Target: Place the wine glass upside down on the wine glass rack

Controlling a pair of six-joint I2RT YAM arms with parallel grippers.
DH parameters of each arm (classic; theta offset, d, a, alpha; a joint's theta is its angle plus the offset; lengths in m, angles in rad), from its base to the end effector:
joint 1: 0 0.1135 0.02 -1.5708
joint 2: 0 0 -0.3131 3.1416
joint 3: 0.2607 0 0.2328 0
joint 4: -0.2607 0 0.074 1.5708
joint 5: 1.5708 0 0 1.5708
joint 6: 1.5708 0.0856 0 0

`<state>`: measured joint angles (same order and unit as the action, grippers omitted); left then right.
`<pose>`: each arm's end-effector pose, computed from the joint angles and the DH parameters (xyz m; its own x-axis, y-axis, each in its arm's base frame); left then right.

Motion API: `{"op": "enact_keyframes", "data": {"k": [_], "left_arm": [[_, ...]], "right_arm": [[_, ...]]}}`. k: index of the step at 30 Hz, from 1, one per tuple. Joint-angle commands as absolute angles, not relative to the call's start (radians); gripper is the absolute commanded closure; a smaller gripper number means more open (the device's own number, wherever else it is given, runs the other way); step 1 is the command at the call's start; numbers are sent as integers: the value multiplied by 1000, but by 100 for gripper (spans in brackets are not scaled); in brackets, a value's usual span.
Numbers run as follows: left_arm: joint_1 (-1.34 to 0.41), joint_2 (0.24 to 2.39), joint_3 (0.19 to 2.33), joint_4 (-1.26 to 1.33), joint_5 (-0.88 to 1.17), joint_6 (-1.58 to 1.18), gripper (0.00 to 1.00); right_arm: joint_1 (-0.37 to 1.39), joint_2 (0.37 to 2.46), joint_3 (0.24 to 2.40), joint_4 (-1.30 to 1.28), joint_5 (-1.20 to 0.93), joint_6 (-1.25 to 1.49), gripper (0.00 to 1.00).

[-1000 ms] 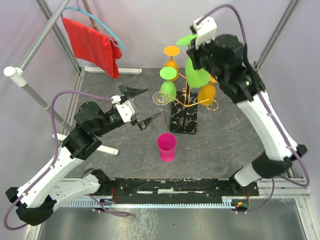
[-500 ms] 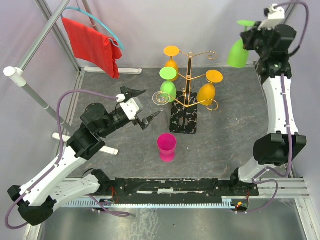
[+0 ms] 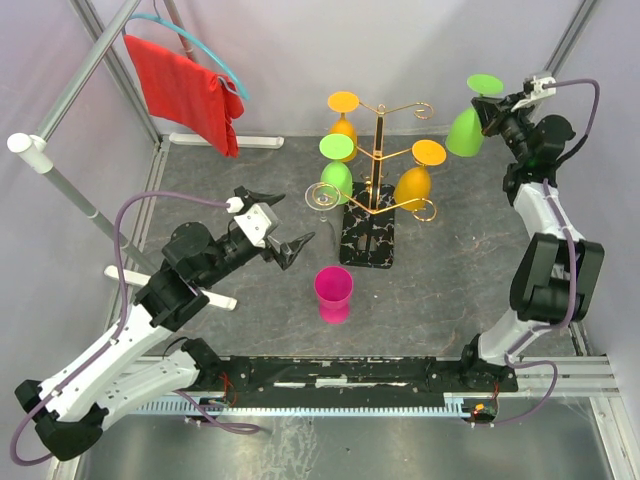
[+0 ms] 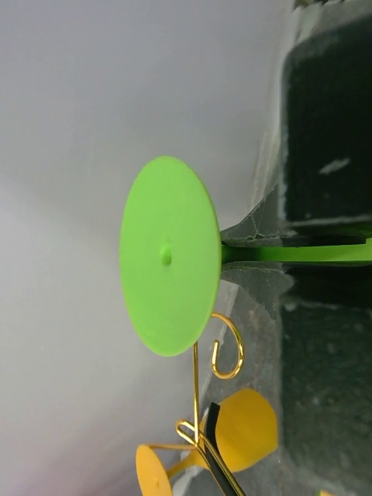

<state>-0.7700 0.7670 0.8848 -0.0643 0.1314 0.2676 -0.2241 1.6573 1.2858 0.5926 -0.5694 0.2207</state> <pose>0.1139 -0.1261 0.4253 0.2444 0.1282 -0.9612 0.7460 0.6084 0.2708 0.4207 -0.0486 0.4317 0.1373 0.1578 -0.9779 -0.3646 0.9260 0.0982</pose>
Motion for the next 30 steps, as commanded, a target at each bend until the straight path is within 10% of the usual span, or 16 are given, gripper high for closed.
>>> {"op": "enact_keyframes", "data": {"k": [1,30], "left_arm": [[-772,758,882,33,119,222,1],[-770,816,895,8,114,233,1]], "right_arm": [[-231,1745,1256,1042,-777,375,99],[-115,2038,1251,1387,-975,398,98]]}}
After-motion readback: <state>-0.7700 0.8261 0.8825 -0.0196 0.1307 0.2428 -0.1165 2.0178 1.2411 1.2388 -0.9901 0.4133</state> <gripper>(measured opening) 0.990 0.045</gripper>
